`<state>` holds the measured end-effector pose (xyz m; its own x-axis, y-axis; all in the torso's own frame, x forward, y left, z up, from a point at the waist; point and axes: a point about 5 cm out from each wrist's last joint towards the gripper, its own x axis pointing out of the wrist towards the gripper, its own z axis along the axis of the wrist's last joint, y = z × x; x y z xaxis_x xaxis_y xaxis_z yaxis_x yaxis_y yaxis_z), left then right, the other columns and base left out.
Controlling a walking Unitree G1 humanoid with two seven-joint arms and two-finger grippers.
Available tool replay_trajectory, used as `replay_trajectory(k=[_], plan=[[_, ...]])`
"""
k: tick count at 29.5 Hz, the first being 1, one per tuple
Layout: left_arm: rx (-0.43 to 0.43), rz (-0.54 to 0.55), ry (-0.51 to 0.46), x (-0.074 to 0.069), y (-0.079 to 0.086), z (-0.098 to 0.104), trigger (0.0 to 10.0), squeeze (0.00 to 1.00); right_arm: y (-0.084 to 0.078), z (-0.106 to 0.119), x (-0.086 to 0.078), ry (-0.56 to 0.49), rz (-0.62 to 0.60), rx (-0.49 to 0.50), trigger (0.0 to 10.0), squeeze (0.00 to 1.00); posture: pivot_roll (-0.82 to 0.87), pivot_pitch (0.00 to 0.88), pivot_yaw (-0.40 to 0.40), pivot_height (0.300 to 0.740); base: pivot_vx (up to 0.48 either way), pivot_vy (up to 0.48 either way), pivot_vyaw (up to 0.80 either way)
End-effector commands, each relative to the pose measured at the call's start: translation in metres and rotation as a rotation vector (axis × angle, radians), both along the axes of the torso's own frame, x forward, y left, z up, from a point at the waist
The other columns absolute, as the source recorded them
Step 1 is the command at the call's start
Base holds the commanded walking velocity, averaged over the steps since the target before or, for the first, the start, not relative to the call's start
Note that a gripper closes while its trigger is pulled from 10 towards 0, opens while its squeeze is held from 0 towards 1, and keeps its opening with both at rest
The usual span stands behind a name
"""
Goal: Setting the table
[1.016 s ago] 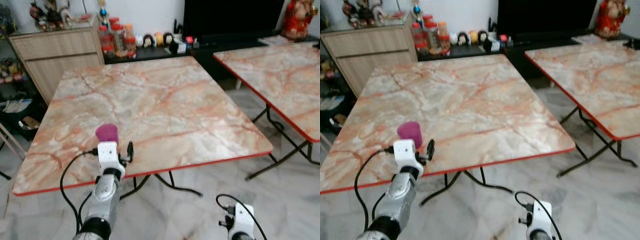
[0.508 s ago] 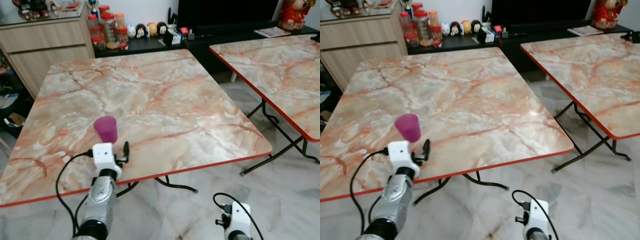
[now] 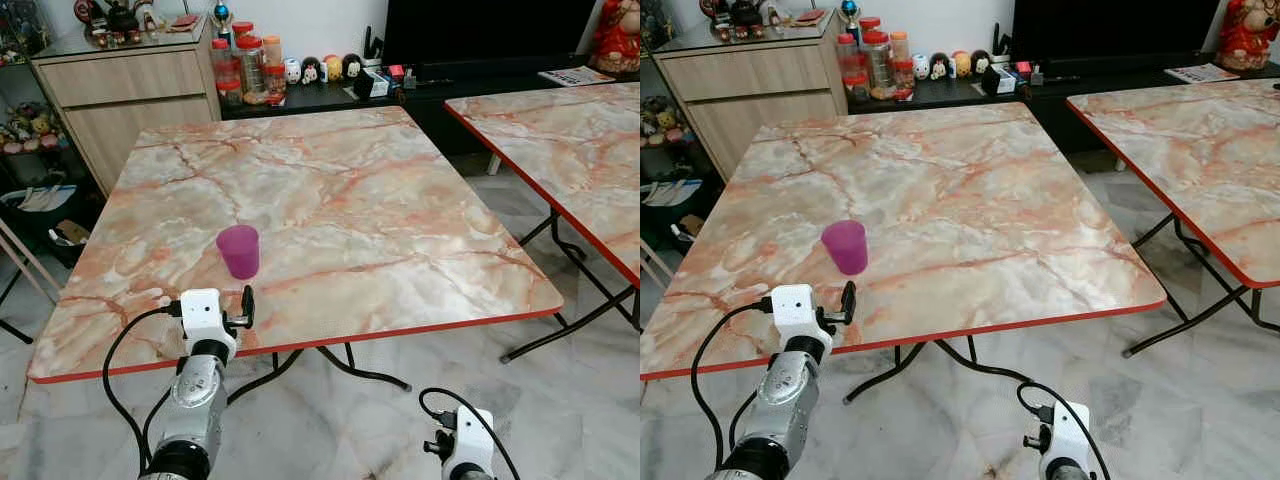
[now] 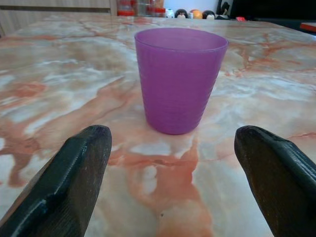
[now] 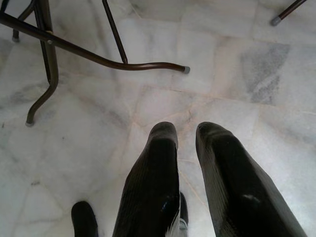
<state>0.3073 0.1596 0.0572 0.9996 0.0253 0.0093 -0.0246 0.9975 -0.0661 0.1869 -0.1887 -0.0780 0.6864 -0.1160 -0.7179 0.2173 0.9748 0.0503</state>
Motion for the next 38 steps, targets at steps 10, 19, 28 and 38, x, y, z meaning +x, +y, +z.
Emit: replay_trajectory(k=[10,19,28,38], plan=[[-0.006,-0.047,0.030,0.004,-0.007,-0.001,10.0,1.00,0.001,0.001,0.003,-0.006,0.007,-0.004,10.0,0.00,-0.02,0.000,0.011,0.740,0.000,0.000,0.00],[0.000,-0.086,0.030,0.009,-0.016,0.002,10.0,0.00,0.000,0.001,0.001,-0.002,-0.002,-0.003,10.0,0.00,-0.02,0.000,0.015,0.740,0.000,0.000,0.00],[0.002,-0.104,0.046,0.015,-0.022,0.003,10.0,0.00,0.000,0.001,0.002,-0.006,0.003,-0.005,10.0,0.00,-0.03,0.000,0.015,0.740,0.000,0.000,0.00],[0.004,-0.143,0.056,0.030,-0.038,0.013,10.0,0.00,-0.006,0.000,-0.002,-0.001,-0.001,-0.018,10.0,0.00,-0.05,0.000,0.009,0.740,0.000,0.000,0.00]])
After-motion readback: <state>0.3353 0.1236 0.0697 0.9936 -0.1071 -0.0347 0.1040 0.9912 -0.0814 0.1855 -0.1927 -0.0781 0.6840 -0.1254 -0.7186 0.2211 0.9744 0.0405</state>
